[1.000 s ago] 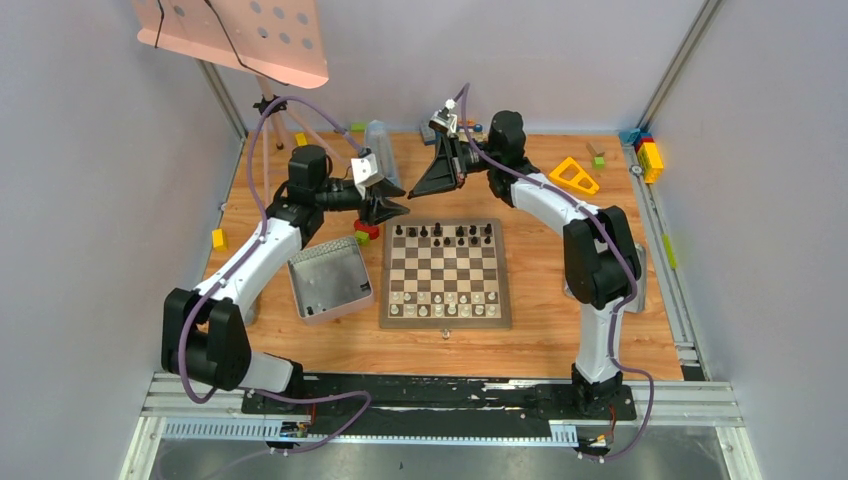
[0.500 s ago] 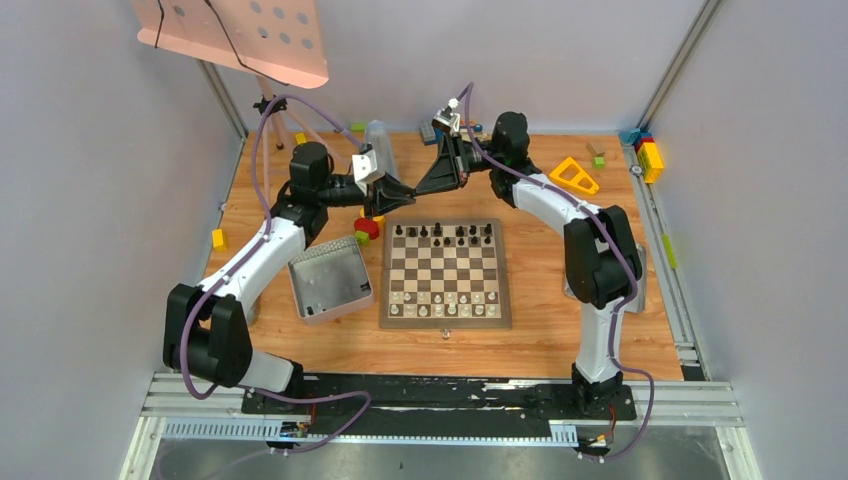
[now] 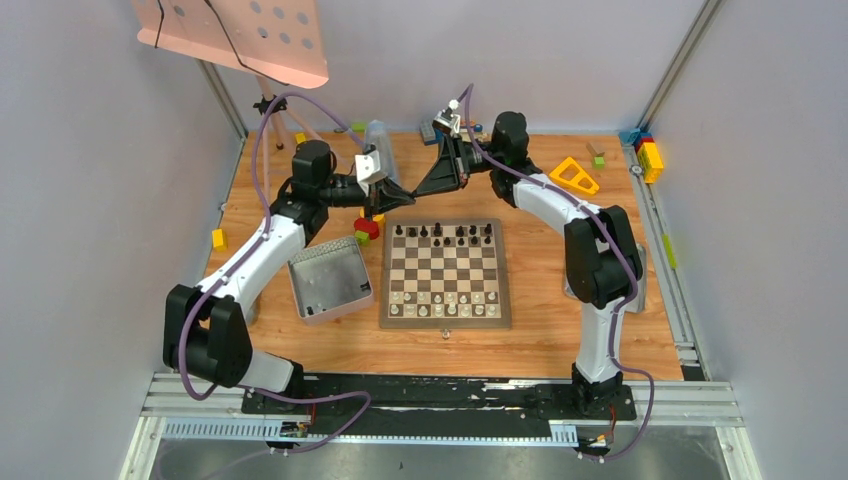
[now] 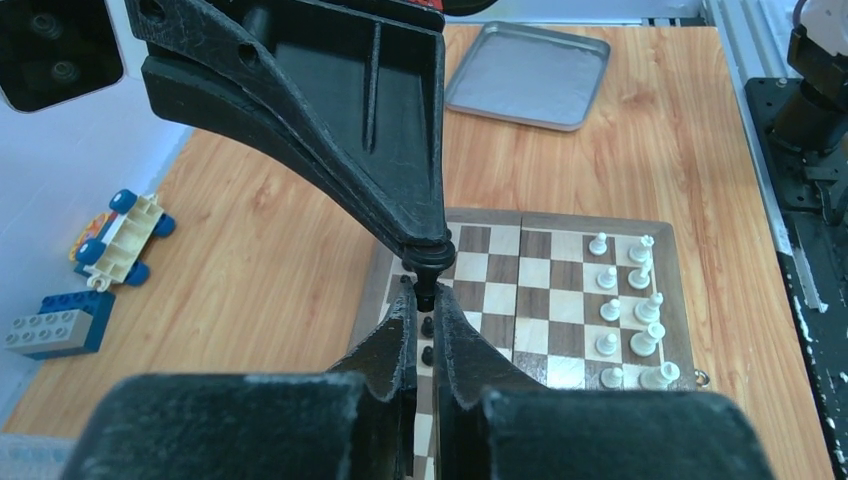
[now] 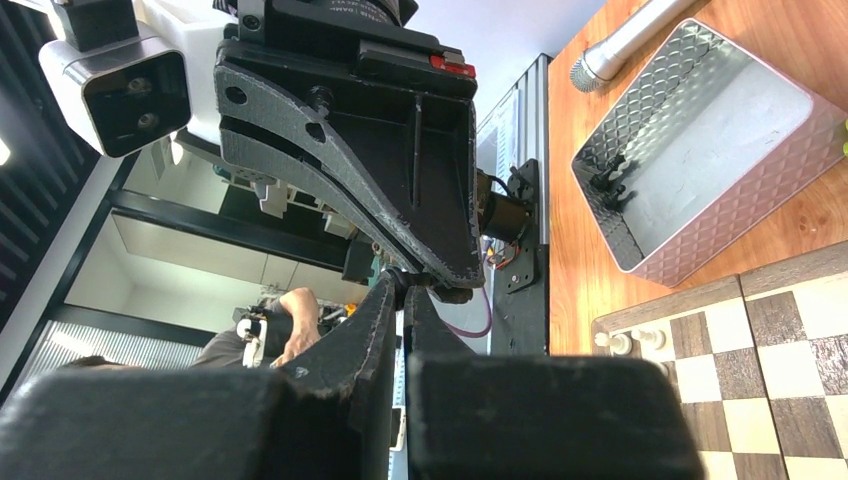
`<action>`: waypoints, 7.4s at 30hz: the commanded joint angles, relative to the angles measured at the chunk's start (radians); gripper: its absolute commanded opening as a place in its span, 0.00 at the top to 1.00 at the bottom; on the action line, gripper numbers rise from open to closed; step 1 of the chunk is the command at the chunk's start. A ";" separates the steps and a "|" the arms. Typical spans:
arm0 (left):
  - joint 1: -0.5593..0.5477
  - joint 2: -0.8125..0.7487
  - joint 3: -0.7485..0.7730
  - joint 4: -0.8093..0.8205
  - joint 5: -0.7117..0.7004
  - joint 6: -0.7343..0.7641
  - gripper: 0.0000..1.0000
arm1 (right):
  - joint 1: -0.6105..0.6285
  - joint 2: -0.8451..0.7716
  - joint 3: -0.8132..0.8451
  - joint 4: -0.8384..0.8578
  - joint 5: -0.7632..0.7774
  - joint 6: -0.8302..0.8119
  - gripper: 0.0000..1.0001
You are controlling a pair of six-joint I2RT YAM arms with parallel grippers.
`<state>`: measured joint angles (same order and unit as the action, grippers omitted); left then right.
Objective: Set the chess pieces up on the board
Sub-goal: Place the chess piece on the chessboard.
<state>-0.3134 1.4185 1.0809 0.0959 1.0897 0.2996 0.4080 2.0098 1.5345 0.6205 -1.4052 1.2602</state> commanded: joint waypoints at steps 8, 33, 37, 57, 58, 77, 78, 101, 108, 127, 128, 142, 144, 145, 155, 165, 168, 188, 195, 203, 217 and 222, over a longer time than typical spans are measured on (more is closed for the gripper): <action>-0.023 -0.053 0.142 -0.468 -0.090 0.272 1.00 | -0.030 -0.057 0.065 -0.508 0.078 -0.487 0.72; -0.127 -0.095 0.234 -0.937 -0.565 0.190 1.00 | 0.113 -0.111 0.144 -1.029 0.331 -0.972 0.34; -0.138 -0.092 0.233 -0.942 -0.577 0.175 1.00 | 0.141 -0.102 0.163 -1.034 0.340 -0.979 0.36; -0.155 -0.074 0.243 -0.940 -0.592 0.152 1.00 | 0.185 -0.037 0.197 -1.057 0.317 -0.989 0.54; -0.155 -0.073 0.245 -0.940 -0.592 0.151 1.00 | 0.186 -0.037 0.196 -1.058 0.317 -0.989 0.55; -0.158 -0.060 0.247 -0.938 -0.610 0.150 1.00 | 0.210 -0.036 0.178 -1.059 0.284 -0.990 0.75; -0.158 -0.059 0.250 -0.937 -0.612 0.150 1.00 | 0.210 -0.040 0.176 -1.060 0.285 -0.991 0.77; -0.156 -0.061 0.247 -0.924 -0.643 0.139 1.00 | 0.213 -0.055 0.156 -1.067 0.279 -0.999 0.75; -0.155 -0.058 0.245 -0.920 -0.648 0.137 0.98 | 0.213 -0.054 0.162 -1.068 0.269 -0.999 0.92; -0.075 -0.183 0.103 -0.538 -0.417 0.171 0.13 | 0.069 -0.120 0.154 -0.951 0.189 -0.848 1.00; -0.074 -0.177 0.099 -0.510 -0.369 0.174 0.14 | 0.059 -0.125 0.146 -0.922 0.175 -0.820 1.00; -0.072 -0.060 0.048 -0.167 -0.208 0.101 0.37 | -0.021 -0.141 0.035 -0.639 0.064 -0.555 1.00; -0.072 -0.052 0.046 -0.120 -0.192 0.076 0.40 | -0.022 -0.139 0.032 -0.630 0.060 -0.541 1.00; -0.072 -0.050 0.044 -0.105 -0.182 0.071 0.44 | -0.022 -0.138 0.033 -0.630 0.059 -0.536 1.00; -0.074 -0.042 0.038 -0.058 -0.156 0.030 0.59 | -0.026 -0.130 0.024 -0.583 0.051 -0.516 1.00; -0.084 -0.034 0.043 -0.081 -0.172 0.048 0.56 | -0.027 -0.127 0.022 -0.567 0.046 -0.503 1.00; -0.084 -0.035 0.042 -0.090 -0.177 0.054 0.55 | -0.028 -0.129 0.022 -0.565 0.045 -0.502 1.00; -0.089 -0.030 0.040 -0.119 -0.193 0.073 0.63 | -0.027 -0.129 0.016 -0.545 0.039 -0.487 1.00; -0.092 -0.030 0.040 -0.123 -0.194 0.075 0.66 | -0.028 -0.128 0.010 -0.540 0.038 -0.484 1.00; -0.095 -0.029 0.043 -0.118 -0.187 0.066 0.77 | -0.026 -0.121 0.003 -0.536 0.041 -0.485 1.00; -0.096 -0.033 0.062 -0.143 -0.185 0.055 0.95 | -0.021 -0.117 -0.008 -0.541 0.049 -0.503 0.98; -0.097 -0.045 0.087 -0.215 -0.198 0.094 1.00 | -0.022 -0.119 0.006 -0.609 0.072 -0.565 0.69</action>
<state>-0.4053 1.3941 1.1206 -0.0639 0.8955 0.3611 0.3847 1.9133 1.5341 0.0429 -1.3426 0.7567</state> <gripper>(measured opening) 0.149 0.207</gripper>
